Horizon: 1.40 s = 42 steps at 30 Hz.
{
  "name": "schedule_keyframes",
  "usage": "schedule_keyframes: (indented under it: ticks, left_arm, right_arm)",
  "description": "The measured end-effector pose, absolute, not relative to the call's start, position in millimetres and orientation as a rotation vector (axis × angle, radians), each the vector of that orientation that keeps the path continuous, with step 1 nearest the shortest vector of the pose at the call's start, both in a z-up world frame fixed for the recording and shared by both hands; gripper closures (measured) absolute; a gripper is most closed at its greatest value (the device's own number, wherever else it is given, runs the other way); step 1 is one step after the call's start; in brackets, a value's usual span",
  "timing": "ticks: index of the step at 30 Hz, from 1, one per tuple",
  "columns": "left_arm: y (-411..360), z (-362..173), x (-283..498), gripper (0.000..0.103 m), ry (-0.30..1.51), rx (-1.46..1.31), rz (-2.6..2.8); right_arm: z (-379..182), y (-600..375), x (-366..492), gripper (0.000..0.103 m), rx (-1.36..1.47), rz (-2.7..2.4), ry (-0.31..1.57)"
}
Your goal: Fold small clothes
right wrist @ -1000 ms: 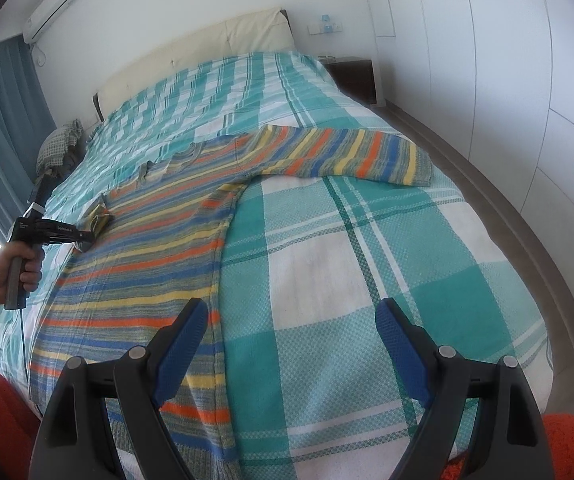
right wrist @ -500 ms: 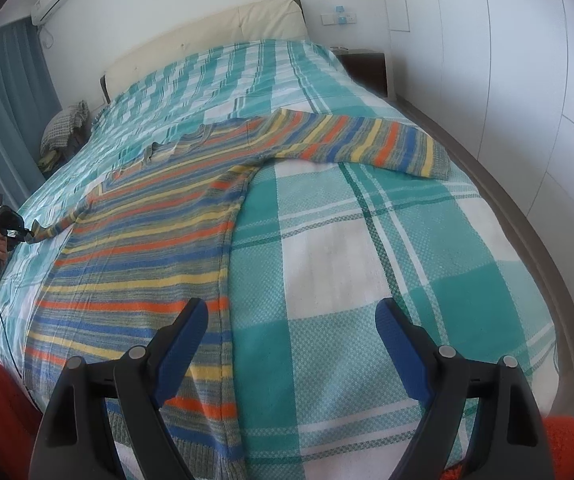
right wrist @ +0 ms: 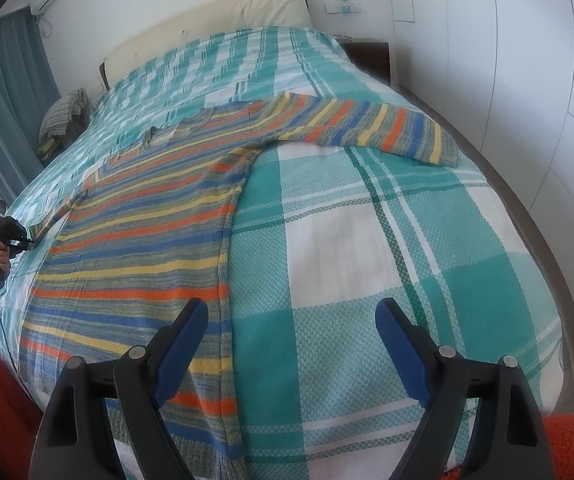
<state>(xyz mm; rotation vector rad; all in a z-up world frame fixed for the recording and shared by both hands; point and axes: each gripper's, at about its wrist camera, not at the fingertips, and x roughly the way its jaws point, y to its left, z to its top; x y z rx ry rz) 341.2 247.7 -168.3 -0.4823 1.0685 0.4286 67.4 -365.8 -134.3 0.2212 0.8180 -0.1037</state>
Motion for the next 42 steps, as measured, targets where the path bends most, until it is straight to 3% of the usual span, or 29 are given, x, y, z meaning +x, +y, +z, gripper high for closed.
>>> schedule_keyframes:
  ticks: [5,6,7,9,12,22,26,42]
  left_arm:
    - [271,-161,315,0.098,1.044,-0.504,0.542]
    - [273,-156,307,0.092,1.035,-0.509,0.54]
    - [273,-150,297,0.085,1.016,-0.511,0.527]
    - [265,-136,274,0.042,0.969,-0.501,0.481]
    - [238,-120,236,0.018,0.912,-0.449,0.367]
    - [162,-179,194,0.013,1.036,-0.301,0.131]
    - [149,-182,194,0.001,1.041,-0.222,0.132]
    - [143,-191,190,0.0,1.029,-0.162,0.148]
  right_arm:
    - [-129,-370,62,0.018,0.235,-0.114,0.789]
    - [-128,-372,61,0.018,0.246,-0.12,0.782]
    - [-127,-374,60,0.018,0.258,-0.126,0.776]
    - [-126,-380,58,0.018,0.284,-0.143,0.766]
    - [-126,-387,57,0.018,0.316,-0.168,0.762]
    - [-127,-394,53,0.018,0.326,-0.232,0.759]
    - [-129,-394,51,0.018,0.314,-0.249,0.767]
    - [-135,-398,54,0.018,0.345,-0.244,0.782]
